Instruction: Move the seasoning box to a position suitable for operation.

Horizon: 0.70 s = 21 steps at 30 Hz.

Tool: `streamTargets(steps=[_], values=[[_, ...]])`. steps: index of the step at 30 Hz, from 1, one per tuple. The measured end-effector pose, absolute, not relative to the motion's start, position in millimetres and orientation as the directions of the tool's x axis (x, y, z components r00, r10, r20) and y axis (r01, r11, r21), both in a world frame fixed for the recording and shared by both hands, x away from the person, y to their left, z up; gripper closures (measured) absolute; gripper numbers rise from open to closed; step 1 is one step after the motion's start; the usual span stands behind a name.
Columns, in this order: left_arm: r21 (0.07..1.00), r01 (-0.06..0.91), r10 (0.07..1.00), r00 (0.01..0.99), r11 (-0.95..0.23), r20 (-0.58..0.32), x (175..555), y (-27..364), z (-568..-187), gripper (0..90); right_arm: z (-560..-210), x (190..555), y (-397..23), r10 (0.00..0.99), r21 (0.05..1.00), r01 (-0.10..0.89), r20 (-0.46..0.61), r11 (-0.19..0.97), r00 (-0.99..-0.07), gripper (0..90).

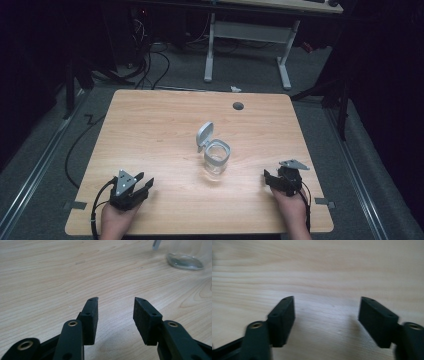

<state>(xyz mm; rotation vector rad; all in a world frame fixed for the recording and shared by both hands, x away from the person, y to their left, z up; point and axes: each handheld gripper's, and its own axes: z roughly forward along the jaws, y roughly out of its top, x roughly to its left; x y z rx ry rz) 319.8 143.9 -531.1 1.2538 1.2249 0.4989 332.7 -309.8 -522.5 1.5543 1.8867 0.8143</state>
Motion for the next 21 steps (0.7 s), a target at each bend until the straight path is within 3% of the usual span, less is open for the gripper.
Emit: streamTargets(steps=[4,13,21], values=[[0.89,0.322,0.832,0.351,0.324,-0.43,321,139,-529,54.1,-518,320,-307,0.969,0.792,0.599,0.036,0.12,-0.243,49.8],[0.889,0.327,0.806,0.4,0.32,-0.437,322,132,-526,50.1,-514,308,-293,0.948,0.828,0.547,0.067,0.121,-0.312,65.2],[0.881,0.334,0.798,0.397,0.336,-0.454,318,144,-524,46.8,-503,333,-264,0.919,0.849,0.494,0.026,0.187,-0.393,88.2]])
